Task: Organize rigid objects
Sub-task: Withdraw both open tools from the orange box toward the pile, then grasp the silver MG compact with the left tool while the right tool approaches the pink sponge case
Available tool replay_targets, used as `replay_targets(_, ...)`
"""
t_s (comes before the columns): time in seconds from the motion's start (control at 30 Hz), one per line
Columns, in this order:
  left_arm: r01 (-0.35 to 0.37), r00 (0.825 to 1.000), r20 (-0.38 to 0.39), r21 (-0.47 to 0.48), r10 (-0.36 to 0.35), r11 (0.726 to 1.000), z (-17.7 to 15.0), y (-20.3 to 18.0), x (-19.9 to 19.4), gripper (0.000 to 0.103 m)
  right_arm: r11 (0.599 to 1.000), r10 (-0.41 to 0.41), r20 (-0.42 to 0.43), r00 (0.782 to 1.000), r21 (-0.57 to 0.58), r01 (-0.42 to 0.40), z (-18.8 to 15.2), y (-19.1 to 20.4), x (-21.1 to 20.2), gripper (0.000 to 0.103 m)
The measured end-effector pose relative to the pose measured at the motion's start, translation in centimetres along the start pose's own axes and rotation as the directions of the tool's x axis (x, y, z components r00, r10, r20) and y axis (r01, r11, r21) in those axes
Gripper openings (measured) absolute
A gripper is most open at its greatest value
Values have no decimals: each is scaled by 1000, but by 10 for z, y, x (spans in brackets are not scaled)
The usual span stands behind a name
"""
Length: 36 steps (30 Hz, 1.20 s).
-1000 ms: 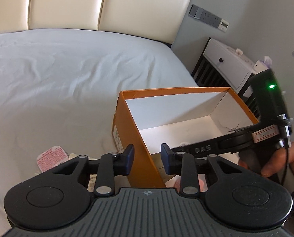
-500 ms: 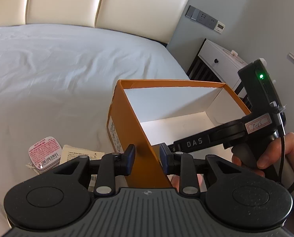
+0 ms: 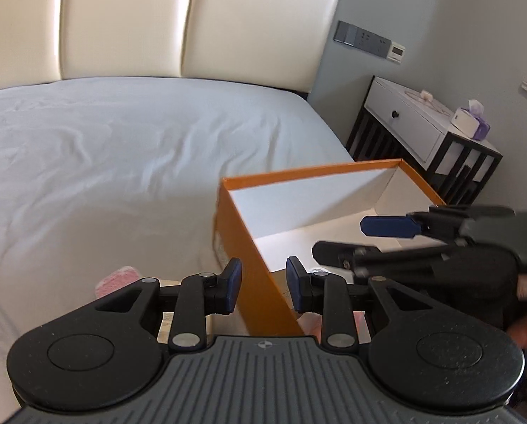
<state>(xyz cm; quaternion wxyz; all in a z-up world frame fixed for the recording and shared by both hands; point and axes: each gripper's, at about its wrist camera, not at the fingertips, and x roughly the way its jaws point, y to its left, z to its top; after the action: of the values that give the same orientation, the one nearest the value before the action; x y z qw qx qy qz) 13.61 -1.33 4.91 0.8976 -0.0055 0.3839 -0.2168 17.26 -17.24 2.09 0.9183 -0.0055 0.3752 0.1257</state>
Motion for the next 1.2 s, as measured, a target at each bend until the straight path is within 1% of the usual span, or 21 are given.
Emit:
replay_targets(0.1,-63,998,-13,0,63,998,0,10,-16,34,998,53,70,996,-37,-50,-4,17,-19,60)
replay_targets(0.17,-92,995,-29,-30,91,995,-2,22,-24,34,993,102,92,991,-70,-95,-8,30,-27,61)
replay_targets(0.27,-120,992,-47,-115,115,986,-9,46,-32,34,977,186,82,979,-118,-176,-12,52,-32,62)
replay_targets(0.33,-132,990,-64,-181,123,975,-17,60,-33,34,969,211,60,976,-147,-201,-16,70,-32,62)
replay_targets(0.47,-174,982,-125,-299,143,938,-32,85,-28,34,942,263,14,965,-219,-254,-23,104,-29,61)
replay_targets(0.53,-204,974,-166,-347,155,915,-39,96,-20,34,929,260,-20,965,-268,-256,-26,121,-23,61)
replay_targets(0.6,-211,970,-192,-382,146,900,-45,105,-11,34,921,237,-56,970,-306,-243,-28,136,-10,54)
replay_targets(0.67,-227,966,-206,-393,155,891,-50,112,-2,35,919,215,-104,971,-314,-237,-28,144,7,50)
replay_targets(0.73,-268,952,-251,-414,174,870,-53,122,9,35,924,193,-156,969,-304,-233,-27,150,27,50)
replay_targets(0.8,-253,953,-269,-471,135,845,-59,135,16,36,926,184,-201,962,-292,-238,-24,154,46,50)
replay_targets(0.83,-248,952,-283,-503,114,828,-61,141,21,40,927,183,-215,959,-288,-242,-23,155,53,50)
replay_targets(0.87,-265,950,-286,-521,126,811,-64,145,22,44,927,179,-228,957,-287,-242,-23,157,60,50)
replay_targets(0.9,-295,945,-280,-519,167,802,-64,147,21,46,928,168,-239,956,-290,-236,-24,160,66,51)
replay_targets(0.93,-328,938,-280,-518,206,790,-64,149,20,52,928,164,-244,956,-291,-234,-24,163,72,52)
replay_targets(0.97,-338,936,-280,-531,215,777,-65,151,21,59,927,175,-240,955,-286,-242,-24,164,75,54)
replay_targets(1.0,-325,941,-274,-553,201,767,-67,155,22,61,927,172,-248,953,-288,-242,-24,166,77,54)
replay_targets(1.03,-309,945,-272,-570,179,762,-68,157,22,66,927,157,-258,953,-295,-233,-24,169,82,54)
replay_targets(1.07,-305,946,-275,-573,172,760,-69,158,23,72,927,151,-262,953,-298,-229,-24,170,85,54)
replay_targets(1.13,-296,946,-287,-583,149,757,-72,160,25,79,928,155,-275,949,-290,-236,-24,171,92,54)
replay_targets(1.17,-293,946,-293,-590,138,753,-73,161,26,84,928,160,-284,945,-282,-242,-24,172,94,54)
replay_targets(1.2,-290,946,-300,-602,125,744,-74,164,28,86,929,165,-291,942,-275,-247,-23,172,97,53)
